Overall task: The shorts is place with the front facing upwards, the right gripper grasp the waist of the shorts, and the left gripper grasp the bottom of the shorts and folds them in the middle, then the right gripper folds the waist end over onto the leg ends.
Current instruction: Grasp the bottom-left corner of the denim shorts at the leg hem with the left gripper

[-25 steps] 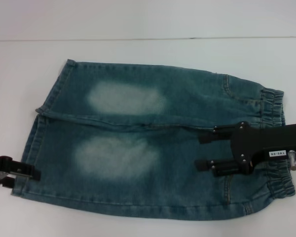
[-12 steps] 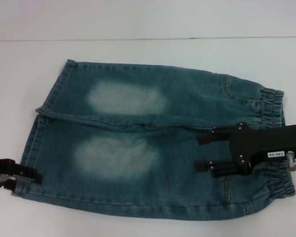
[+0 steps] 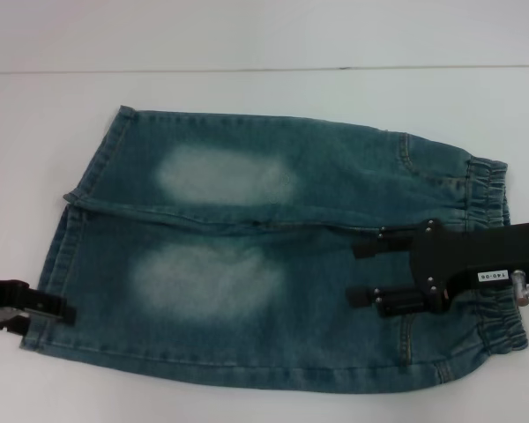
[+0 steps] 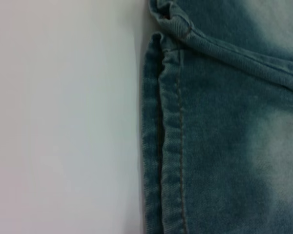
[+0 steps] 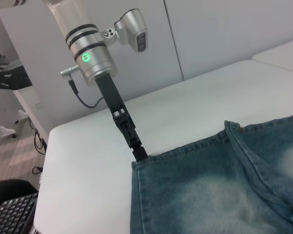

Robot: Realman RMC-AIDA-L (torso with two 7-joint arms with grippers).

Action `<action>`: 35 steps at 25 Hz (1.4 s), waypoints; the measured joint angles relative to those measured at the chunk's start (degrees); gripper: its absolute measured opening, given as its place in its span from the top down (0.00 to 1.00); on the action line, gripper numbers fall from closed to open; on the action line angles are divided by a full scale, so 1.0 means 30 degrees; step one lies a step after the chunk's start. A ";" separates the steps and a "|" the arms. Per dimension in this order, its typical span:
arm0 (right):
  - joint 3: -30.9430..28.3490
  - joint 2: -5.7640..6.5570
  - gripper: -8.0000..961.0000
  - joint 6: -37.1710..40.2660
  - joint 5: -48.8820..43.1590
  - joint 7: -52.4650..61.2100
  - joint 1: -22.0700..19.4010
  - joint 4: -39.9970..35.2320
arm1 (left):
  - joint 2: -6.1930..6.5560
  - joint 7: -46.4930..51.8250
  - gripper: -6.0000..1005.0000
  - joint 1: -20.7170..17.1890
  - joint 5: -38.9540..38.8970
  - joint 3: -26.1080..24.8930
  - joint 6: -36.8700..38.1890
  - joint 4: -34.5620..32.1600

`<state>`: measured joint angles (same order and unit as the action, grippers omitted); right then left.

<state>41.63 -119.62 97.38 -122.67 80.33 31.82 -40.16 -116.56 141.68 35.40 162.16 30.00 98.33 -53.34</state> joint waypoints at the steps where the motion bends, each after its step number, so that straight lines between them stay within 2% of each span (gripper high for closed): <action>1: 0.0002 0.0000 0.19 0.0000 -0.0001 0.0001 -0.0001 0.0001 | 0.0016 0.0000 0.12 0.0002 0.0001 -0.0001 -0.0023 0.0000; 20: 0.0133 0.0000 0.19 -0.0265 0.0090 0.0001 0.0026 0.0024 | -0.0135 -0.0085 0.12 0.0055 -0.0093 0.0344 0.0585 -0.0030; 25: 0.0148 0.0000 0.19 -0.0262 0.0114 0.0001 0.0029 0.0027 | -0.0153 -0.0247 0.18 0.0070 -0.0033 0.0578 0.0281 0.0024; 30: 0.0156 0.0000 0.20 -0.0261 0.0133 0.0001 0.0065 0.0028 | -0.0202 -0.0268 0.39 0.0030 -0.0019 0.1355 0.0070 -0.0040; 35: 0.0157 0.0000 0.20 -0.0261 0.0140 0.0001 0.0132 0.0028 | -0.0214 -0.0274 0.50 0.0058 -0.0015 0.1541 -0.0085 -0.0071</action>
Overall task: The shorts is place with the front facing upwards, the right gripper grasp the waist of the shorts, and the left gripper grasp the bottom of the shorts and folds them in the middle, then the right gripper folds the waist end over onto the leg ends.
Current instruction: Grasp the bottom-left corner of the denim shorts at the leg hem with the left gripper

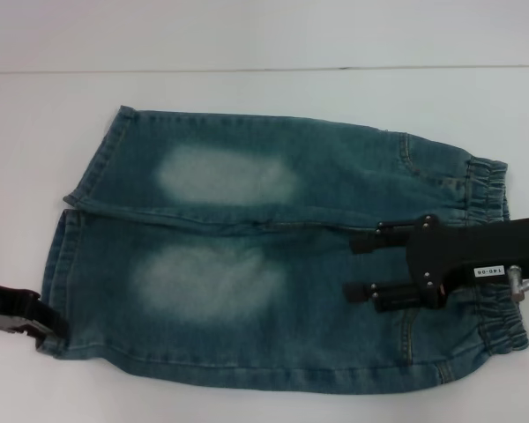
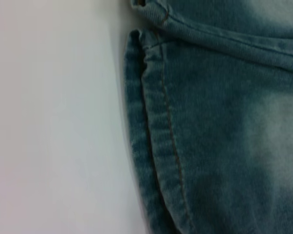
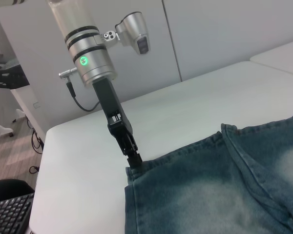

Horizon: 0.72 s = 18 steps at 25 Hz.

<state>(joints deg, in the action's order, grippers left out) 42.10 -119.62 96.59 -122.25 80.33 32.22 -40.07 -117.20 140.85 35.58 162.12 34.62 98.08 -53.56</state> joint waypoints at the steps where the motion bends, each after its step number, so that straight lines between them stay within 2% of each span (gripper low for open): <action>1: 0.0000 0.0000 0.20 0.0000 0.0000 0.0000 0.0006 -0.0001 | 0.0001 -0.0001 0.52 0.0014 -0.0026 -0.0002 -0.0018 -0.0003; 6: 0.0000 0.0000 0.19 0.0000 -0.0001 0.0000 0.0033 0.0000 | -0.0016 -0.0021 0.63 0.0131 -0.0202 -0.0020 0.0058 0.0078; 11: -0.0001 0.0000 0.19 0.0000 -0.0001 0.0012 0.0042 -0.0002 | -0.0052 -0.0097 0.79 0.0176 -0.0493 -0.0017 0.0089 0.0096; 18: 0.0000 0.0000 0.20 0.0000 -0.0002 0.0075 0.0043 -0.0003 | -0.0050 -0.0082 0.79 0.0248 -0.0469 -0.0028 0.0023 0.0100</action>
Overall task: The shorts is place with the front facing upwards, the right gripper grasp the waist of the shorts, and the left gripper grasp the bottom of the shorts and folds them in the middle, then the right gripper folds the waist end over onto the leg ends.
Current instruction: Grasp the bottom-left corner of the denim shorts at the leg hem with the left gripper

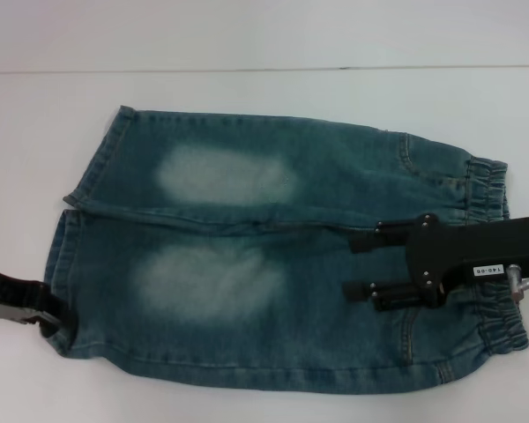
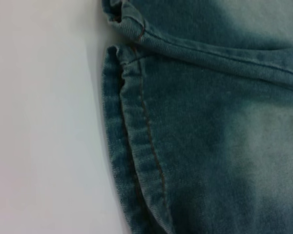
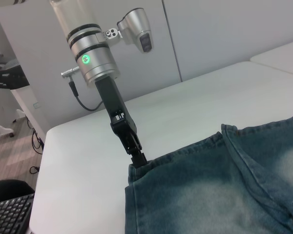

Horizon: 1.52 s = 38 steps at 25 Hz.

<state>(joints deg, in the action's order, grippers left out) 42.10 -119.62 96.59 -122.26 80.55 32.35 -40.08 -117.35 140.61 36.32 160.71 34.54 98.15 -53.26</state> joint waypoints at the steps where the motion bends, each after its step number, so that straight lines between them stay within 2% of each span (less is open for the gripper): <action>1: -0.0002 -0.0001 0.20 -0.0003 0.0000 0.0001 0.0000 0.0000 | 0.0001 0.0032 0.79 0.0030 0.0028 0.0000 0.0009 -0.0001; 2: -0.0007 0.0000 0.20 -0.0007 0.0000 -0.0001 0.0000 0.0000 | 0.0003 0.0056 0.78 0.0060 0.0079 0.0000 0.0011 0.0000; 7: -0.0029 0.0000 0.20 -0.0026 0.0000 -0.0036 0.0030 0.0000 | 0.0014 0.0102 0.61 0.0148 0.0286 0.0015 0.0103 -0.0022; 18: -0.0104 0.0000 0.19 -0.0047 0.0000 -0.0071 0.0194 -0.0001 | 0.0042 0.0115 0.53 0.0143 0.0720 0.0650 0.0383 -0.0207; 29: -0.0038 -0.0030 0.19 -0.0154 -0.0001 -0.0076 0.0241 0.0010 | 0.0045 0.0123 0.54 0.0138 0.0974 0.0681 0.0799 -0.0238; 38: -0.0029 -0.0030 0.20 -0.0267 -0.0001 -0.0076 0.0233 0.0184 | -0.0126 0.0057 0.55 0.0137 0.0793 0.0627 0.0407 -0.0198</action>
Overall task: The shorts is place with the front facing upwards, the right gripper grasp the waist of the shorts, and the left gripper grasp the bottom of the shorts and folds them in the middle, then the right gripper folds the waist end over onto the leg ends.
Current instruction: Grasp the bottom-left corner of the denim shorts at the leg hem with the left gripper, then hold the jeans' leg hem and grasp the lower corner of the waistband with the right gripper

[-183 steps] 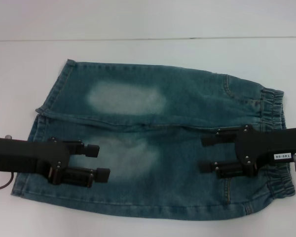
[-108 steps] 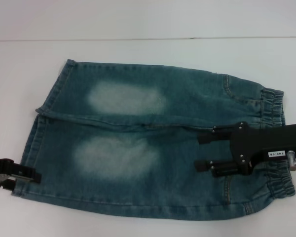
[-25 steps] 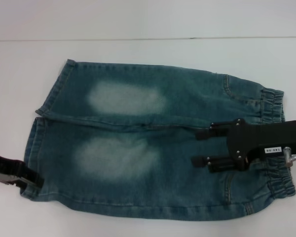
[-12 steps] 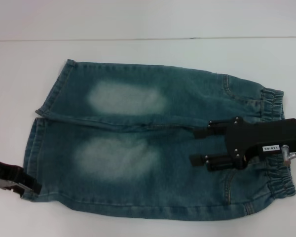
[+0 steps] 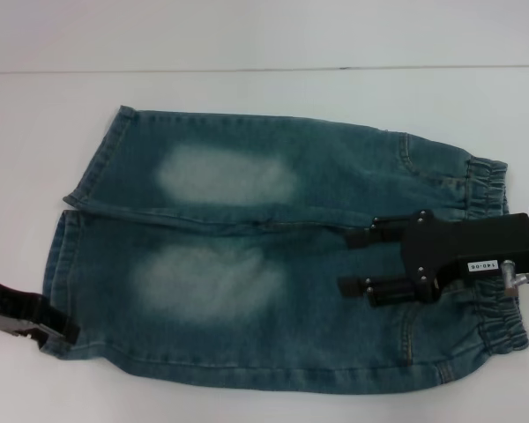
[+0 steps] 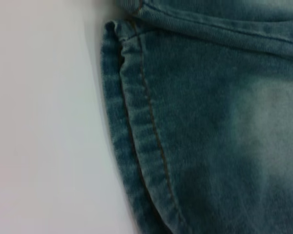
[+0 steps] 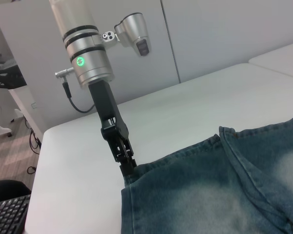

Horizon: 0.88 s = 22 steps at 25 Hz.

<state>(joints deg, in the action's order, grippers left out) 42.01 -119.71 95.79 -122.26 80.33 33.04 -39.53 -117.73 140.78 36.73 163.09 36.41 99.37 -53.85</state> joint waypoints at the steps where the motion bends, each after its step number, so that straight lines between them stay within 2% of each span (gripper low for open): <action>1: 0.0000 0.0000 0.20 -0.0001 0.0000 -0.0001 -0.0001 0.0007 | -0.0027 -0.0058 0.57 -0.0007 -0.0004 -0.0019 -0.0180 -0.0017; 6: -0.0013 0.0000 0.20 -0.0001 0.0013 -0.0026 0.0000 0.0022 | -0.0081 -0.0335 0.66 -0.0161 -0.0071 0.0137 -0.1020 0.0019; 15: -0.0173 0.0022 0.19 0.0081 0.0077 0.0024 -0.0021 0.0024 | -0.0092 -0.0640 0.87 -0.0175 -0.0078 0.0029 -0.0776 -0.0160; 18: -0.0179 0.0032 0.19 0.0108 0.0191 0.0185 -0.0002 0.0010 | -0.0089 -0.0639 0.99 -0.0174 -0.0078 0.0020 -0.0678 -0.0200; 22: -0.0207 0.0156 0.20 0.0062 0.0684 0.1216 0.0011 -0.0260 | -0.0083 -0.0640 0.98 -0.0118 -0.0265 0.0020 -0.0665 -0.0210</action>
<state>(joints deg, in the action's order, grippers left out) 41.39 -119.24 95.98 -120.20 83.98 33.08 -40.31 -117.98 138.86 36.38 162.29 36.47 97.38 -54.48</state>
